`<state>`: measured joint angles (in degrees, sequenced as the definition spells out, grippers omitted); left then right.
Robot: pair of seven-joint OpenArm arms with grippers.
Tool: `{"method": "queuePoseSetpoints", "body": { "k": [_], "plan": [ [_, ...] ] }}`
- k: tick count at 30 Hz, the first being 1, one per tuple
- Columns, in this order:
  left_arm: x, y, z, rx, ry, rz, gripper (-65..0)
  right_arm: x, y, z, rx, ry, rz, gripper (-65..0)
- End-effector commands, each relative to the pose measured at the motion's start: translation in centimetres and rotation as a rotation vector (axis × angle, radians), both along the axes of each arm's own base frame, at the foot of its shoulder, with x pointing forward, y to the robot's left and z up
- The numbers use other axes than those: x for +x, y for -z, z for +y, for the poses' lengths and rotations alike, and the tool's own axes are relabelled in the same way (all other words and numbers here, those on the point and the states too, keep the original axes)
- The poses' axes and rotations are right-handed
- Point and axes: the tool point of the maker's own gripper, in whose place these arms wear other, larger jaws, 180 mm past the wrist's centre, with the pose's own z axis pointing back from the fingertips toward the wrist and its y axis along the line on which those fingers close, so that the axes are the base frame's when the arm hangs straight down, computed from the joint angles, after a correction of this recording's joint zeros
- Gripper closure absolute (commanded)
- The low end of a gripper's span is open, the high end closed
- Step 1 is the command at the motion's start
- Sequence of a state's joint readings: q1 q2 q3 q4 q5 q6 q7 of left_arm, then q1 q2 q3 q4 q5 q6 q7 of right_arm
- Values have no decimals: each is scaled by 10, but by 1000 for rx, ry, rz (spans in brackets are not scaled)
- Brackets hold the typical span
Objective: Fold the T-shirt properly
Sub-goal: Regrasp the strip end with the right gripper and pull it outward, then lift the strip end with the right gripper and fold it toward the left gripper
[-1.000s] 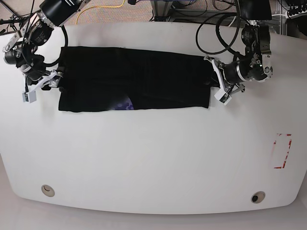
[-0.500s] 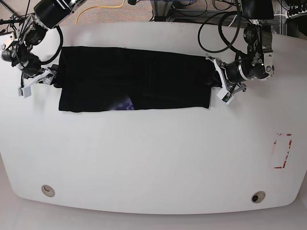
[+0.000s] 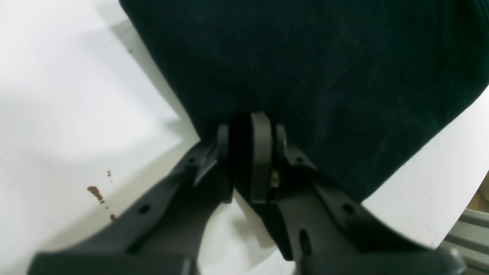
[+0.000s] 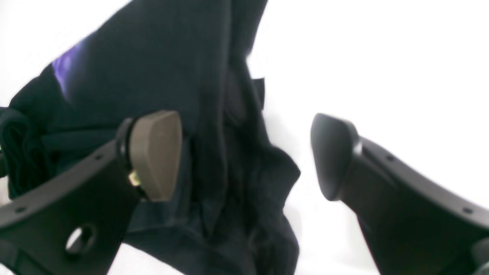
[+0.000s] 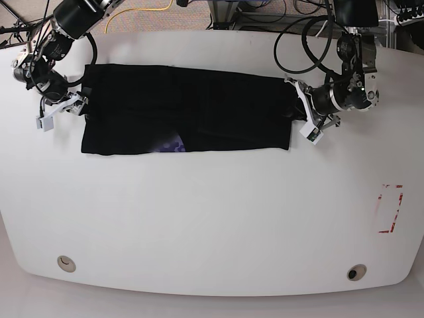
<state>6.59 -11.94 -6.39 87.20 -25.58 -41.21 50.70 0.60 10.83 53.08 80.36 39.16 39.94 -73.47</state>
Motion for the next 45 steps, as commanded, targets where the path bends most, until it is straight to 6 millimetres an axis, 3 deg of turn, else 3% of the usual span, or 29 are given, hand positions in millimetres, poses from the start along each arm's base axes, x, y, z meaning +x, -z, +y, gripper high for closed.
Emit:
{"method": "queuePoseSetpoints", "body": {
  "k": [1, 12, 16, 18, 21, 24, 27, 28, 30, 37, 41, 45],
  "plan": [
    [-19, 24, 29, 170, 6, 108, -56, 5, -6, 0, -18, -23, -17, -504],
    [-20, 25, 29, 169, 5, 112, -56, 17, 2, 41, 20, -106, -26, -501],
    [-20, 25, 29, 169, 5, 112, -56, 19, 3, 43, 28, -97, -40, -484],
    [-20, 25, 29, 169, 5, 112, -56, 20, 3, 44, 28, -97, -44, -434],
    [-20, 24, 29, 170, 6, 111, -56, 21, 2, 44, 26, -97, -48, -303],
    [-19, 24, 29, 171, 6, 110, -56, 22, 1, 43, 24, -96, -52, -132],
    [-19, 24, 29, 172, 7, 110, -56, 23, -3, 37, 3, -102, -55, -13],
    [-19, 24, 29, 172, 7, 110, -56, 24, -3, 38, 2, -106, -55, 0],
    [-19, 24, 28, 173, 10, 111, -56, 24, -4, 40, -8, -126, -53, 0],
    [-19, 25, 24, 169, 18, 112, -56, 26, -38, 38, -143, -186, -125, 0],
    [-22, 27, 15, 167, 51, 117, -56, 21, -61, 50, -237, -259, -172, 0],
    [-23, 28, 9, 165, 67, 119, -56, 17, -72, 68, -264, -298, -204, 0]
  ]
}}
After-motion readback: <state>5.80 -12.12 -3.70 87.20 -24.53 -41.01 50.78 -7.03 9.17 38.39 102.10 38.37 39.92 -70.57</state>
